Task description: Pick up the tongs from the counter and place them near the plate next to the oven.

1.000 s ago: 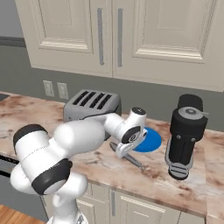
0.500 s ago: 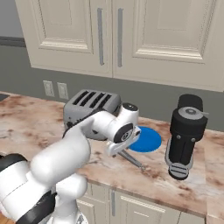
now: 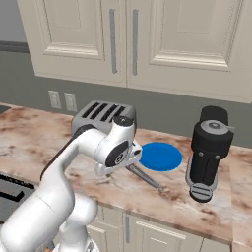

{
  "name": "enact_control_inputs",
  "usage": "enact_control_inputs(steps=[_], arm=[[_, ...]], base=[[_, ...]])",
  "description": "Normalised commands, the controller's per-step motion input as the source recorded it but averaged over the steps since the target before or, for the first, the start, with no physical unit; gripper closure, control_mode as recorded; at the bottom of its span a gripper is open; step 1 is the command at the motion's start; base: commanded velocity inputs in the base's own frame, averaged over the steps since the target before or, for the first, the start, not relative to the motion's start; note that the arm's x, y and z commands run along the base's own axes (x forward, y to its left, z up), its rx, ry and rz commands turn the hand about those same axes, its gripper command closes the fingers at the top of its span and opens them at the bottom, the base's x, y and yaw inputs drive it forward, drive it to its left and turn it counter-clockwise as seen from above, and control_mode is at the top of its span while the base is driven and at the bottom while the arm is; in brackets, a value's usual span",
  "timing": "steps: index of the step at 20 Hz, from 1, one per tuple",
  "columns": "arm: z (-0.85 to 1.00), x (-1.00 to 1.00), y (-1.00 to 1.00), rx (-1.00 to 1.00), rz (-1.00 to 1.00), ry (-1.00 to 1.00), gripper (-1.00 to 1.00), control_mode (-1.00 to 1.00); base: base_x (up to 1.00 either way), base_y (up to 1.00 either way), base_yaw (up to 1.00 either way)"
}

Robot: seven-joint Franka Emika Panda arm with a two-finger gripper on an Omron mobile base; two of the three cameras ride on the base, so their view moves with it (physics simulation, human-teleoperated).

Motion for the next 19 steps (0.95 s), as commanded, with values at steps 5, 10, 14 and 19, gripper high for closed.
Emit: enact_control_inputs(steps=[5,10,14,19], arm=[[0.22,-0.35,0.66,0.0,-0.18,-0.14,-1.0,-1.0],[0.28,-0.18,0.73,0.0,-0.17,-0.17,-1.0,-1.0],[0.38,-0.1,0.63,0.0,-0.12,-0.2,-1.0,-1.0],[0.47,-0.1,0.54,-0.02,-0.1,-0.21,-1.0,-1.0]], base=[[0.0,0.0,0.0],[0.0,0.0,0.0],[0.0,0.0,0.0],[0.0,0.0,0.0]])
